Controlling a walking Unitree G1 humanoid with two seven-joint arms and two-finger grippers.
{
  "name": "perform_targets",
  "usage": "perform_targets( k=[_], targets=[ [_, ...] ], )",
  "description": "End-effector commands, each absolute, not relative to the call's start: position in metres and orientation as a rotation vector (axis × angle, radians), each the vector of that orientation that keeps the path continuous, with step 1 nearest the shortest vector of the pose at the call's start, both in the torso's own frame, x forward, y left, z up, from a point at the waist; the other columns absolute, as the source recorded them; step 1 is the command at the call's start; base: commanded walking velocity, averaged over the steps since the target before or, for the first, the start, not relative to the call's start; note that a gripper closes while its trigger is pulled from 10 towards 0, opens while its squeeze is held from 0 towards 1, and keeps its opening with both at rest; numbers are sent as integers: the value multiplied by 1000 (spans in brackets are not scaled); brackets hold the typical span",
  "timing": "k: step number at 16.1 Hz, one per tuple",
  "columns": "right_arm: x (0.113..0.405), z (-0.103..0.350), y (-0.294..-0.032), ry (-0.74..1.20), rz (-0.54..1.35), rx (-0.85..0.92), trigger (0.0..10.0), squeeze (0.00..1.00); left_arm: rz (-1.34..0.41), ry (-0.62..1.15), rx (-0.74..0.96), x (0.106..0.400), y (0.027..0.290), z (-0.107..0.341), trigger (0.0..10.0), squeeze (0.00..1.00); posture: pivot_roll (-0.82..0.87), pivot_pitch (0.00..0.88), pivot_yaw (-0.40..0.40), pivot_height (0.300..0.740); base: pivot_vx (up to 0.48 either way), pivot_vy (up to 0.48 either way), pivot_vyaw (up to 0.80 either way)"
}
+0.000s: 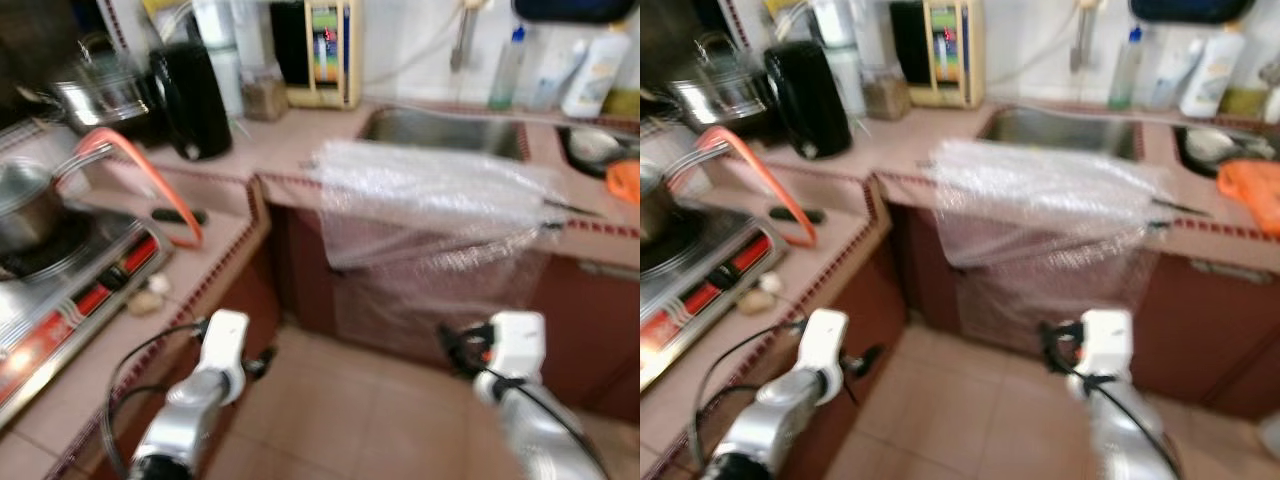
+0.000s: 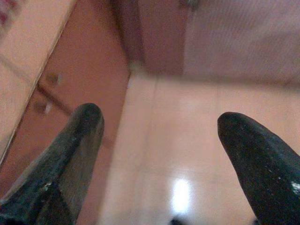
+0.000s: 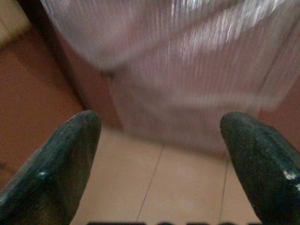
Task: Kitchen organization
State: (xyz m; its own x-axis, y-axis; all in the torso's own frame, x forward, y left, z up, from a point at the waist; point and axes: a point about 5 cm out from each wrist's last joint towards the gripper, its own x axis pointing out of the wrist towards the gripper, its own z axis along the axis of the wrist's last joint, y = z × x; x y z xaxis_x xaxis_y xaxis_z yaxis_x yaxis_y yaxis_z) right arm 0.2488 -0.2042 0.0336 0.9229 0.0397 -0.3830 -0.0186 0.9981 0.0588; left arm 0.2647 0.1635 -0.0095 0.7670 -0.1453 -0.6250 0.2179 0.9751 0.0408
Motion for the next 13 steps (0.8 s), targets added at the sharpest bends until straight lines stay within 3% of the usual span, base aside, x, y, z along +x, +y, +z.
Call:
perform_targets(
  k=[1, 7, 11, 13],
  targets=[
    [248, 10, -200, 467, 19, 62, 10000, 0, -231, 683, 185, 260, 163, -21, 10000, 0, -99, 0, 58, 740, 0, 0, 0],
    [203, -69, -183, 846, -35, 66, 10000, 0, -269, 948, 227, 215, 177, -67, 10000, 0, -40, 0, 17, 740, 0, 0, 0],
    [179, -84, -189, 952, -25, -37, 10000, 0, -316, 977, 236, 211, 176, -70, 10000, 0, -53, 0, 11, 740, 0, 0, -800],
    [175, -86, -188, 957, -9, -38, 10000, 0, -334, 977, 234, 211, 175, -70, 10000, 0, -63, 0, 18, 740, 0, 0, 0]
  ],
)
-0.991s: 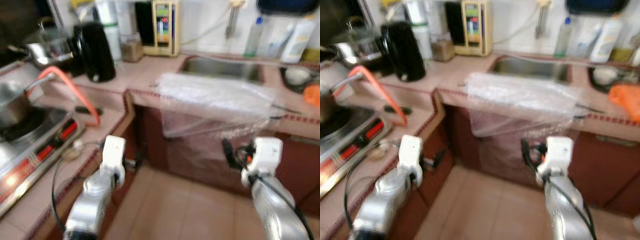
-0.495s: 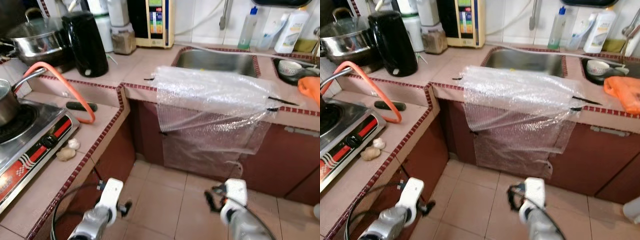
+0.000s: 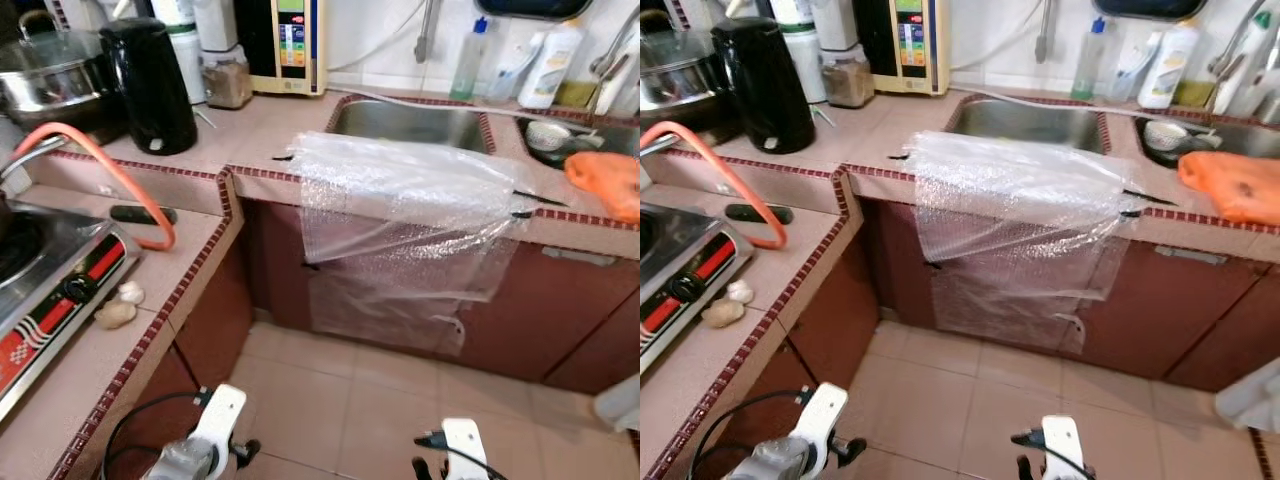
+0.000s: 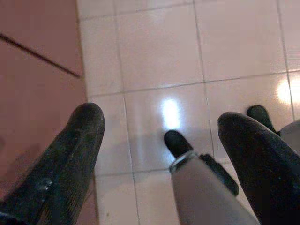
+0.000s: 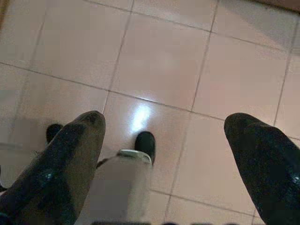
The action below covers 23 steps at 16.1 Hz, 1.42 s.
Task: Kitchen organization
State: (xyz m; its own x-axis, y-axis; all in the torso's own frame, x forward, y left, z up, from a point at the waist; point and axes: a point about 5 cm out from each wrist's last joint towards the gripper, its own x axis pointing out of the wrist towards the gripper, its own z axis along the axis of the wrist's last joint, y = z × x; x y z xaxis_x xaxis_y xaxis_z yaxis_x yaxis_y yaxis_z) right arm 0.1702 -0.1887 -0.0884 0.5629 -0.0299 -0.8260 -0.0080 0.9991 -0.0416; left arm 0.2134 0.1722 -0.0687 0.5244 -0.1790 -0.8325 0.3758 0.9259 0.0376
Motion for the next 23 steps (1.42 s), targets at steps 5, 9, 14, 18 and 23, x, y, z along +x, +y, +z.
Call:
perform_targets(
  k=[5, 9, 14, 18, 23],
  targets=[
    [157, -95, -184, 996, 27, -86, 10000, 0, -400, 974, 237, 212, 166, -70, 10000, 0, -87, 0, 40, 740, 0, -312, 0],
    [155, -96, -180, 996, 34, -91, 10000, 0, -436, 970, 248, 213, 150, -70, 10000, 0, -91, 0, 51, 740, 0, -442, 0],
    [160, -94, -182, 982, 12, -86, 10000, 0, -459, 992, 286, 205, 142, -76, 10000, 0, -94, 0, 54, 740, 0, -458, 0],
    [156, -95, -187, 992, 5, -99, 10000, 0, -459, 1023, 315, 191, 145, -83, 10000, 0, -102, 0, 63, 740, 0, -458, 0],
    [152, -97, -184, 1001, 6, -98, 10000, 0, -448, 1044, 346, 184, 157, -86, 10000, 0, -106, 0, 71, 740, 0, -454, 0]
  ],
)
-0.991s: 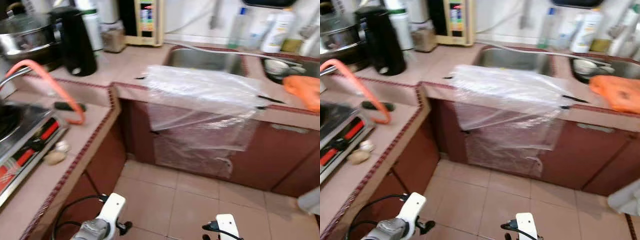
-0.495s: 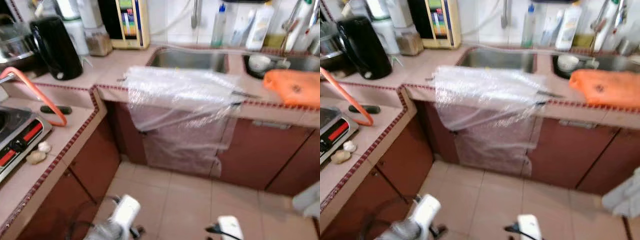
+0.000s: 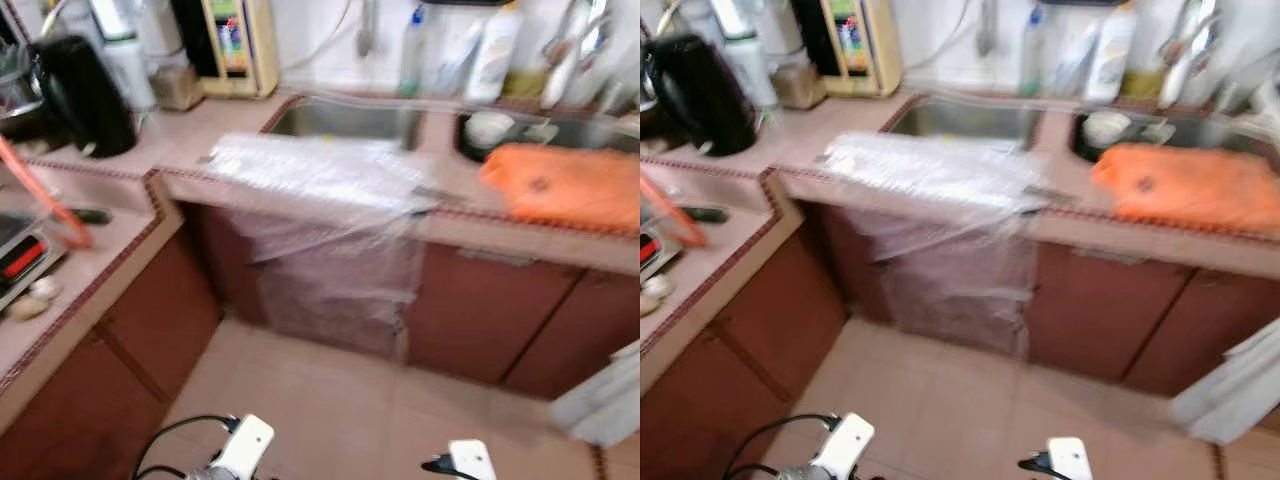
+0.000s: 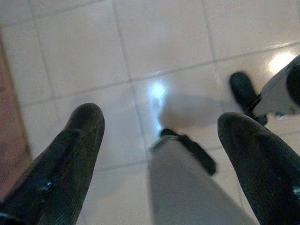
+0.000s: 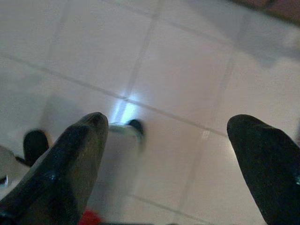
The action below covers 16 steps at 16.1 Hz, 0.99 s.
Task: Kitchen organization
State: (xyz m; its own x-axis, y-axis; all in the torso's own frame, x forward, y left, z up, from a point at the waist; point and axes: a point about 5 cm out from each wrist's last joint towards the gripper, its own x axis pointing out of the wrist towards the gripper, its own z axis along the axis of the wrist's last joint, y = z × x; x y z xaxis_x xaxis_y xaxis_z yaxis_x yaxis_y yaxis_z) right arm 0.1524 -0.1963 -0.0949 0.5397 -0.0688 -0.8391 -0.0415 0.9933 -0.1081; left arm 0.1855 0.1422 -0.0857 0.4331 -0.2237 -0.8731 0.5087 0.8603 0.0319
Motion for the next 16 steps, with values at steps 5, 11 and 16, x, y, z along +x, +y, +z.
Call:
perform_targets(
  k=[5, 11, 16],
  targets=[
    [154, -96, -183, 999, 13, -110, 10000, 0, -440, 1039, 350, 189, 164, -83, 10000, 0, -102, 0, 71, 740, 0, -403, 0],
    [154, -96, -182, 1010, 18, -118, 10000, 0, -370, 1018, 418, 202, 187, -75, 10000, 0, -96, 0, 72, 740, 0, 0, -263],
    [153, -97, -182, 1012, 28, -135, 10000, 0, -366, 1018, 414, 206, 198, -70, 10000, 0, -101, 0, 71, 740, 0, 0, -784]
  ],
)
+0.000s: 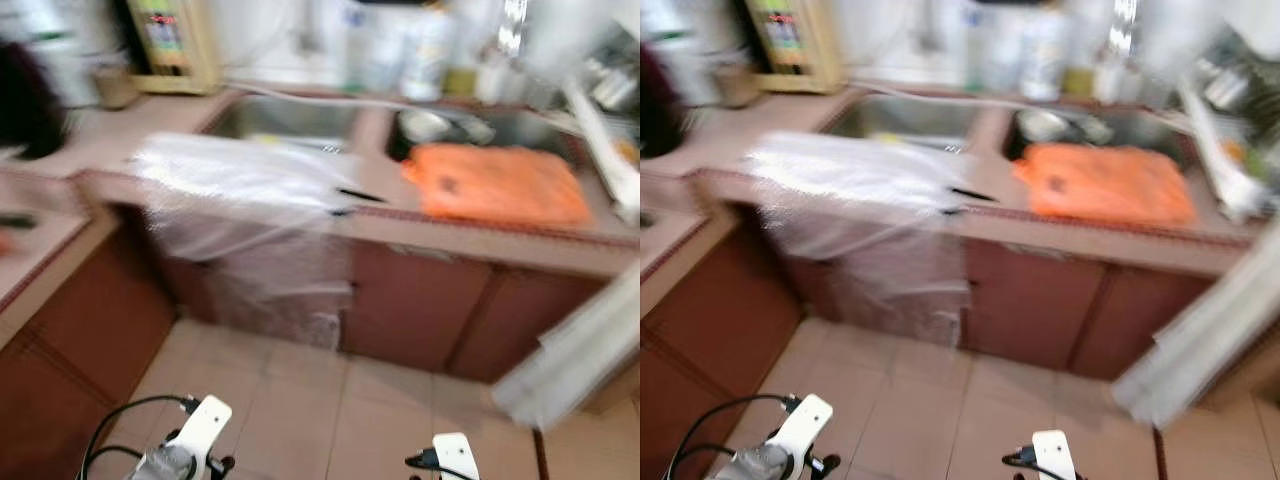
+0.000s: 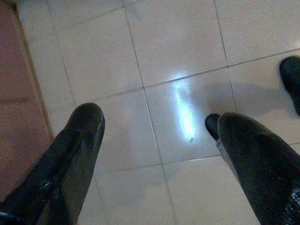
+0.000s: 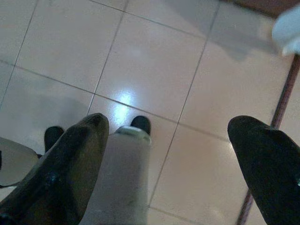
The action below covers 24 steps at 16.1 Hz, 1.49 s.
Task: Kitchen organization
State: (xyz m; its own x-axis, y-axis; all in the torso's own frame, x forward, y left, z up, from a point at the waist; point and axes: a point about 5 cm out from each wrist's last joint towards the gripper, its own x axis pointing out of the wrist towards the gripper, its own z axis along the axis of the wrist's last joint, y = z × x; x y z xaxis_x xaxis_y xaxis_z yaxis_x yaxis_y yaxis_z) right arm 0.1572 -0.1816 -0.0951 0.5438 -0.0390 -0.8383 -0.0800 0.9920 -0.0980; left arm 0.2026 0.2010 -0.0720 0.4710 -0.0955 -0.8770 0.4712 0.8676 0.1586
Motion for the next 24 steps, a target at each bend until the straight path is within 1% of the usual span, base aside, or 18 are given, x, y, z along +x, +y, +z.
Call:
perform_targets(
  k=[1, 10, 14, 18, 24],
  targets=[
    [153, -97, -182, 1012, 30, -137, 10000, 0, -363, 1024, 419, 205, 202, -70, 10000, 0, -103, 0, 71, 740, 0, 0, -781],
    [151, -98, -180, 1018, 35, -146, 10000, 0, -372, 1054, 435, 191, 197, -79, 10000, 0, -107, 0, 76, 740, 0, 0, -781],
    [150, -98, -181, 1018, 35, -150, 10000, 0, -382, 1043, 433, 195, 191, -78, 10000, 0, -113, 0, 79, 740, 0, 0, -781],
    [148, -99, -181, 1024, 42, -158, 10000, 0, -391, 1027, 429, 203, 191, -73, 10000, 0, -114, 0, 75, 740, 0, 0, -781],
    [147, -99, -182, 1027, 47, -164, 10000, 0, -394, 1029, 429, 202, 192, -74, 10000, 0, -117, 0, 71, 740, 0, 0, -778]
  ],
)
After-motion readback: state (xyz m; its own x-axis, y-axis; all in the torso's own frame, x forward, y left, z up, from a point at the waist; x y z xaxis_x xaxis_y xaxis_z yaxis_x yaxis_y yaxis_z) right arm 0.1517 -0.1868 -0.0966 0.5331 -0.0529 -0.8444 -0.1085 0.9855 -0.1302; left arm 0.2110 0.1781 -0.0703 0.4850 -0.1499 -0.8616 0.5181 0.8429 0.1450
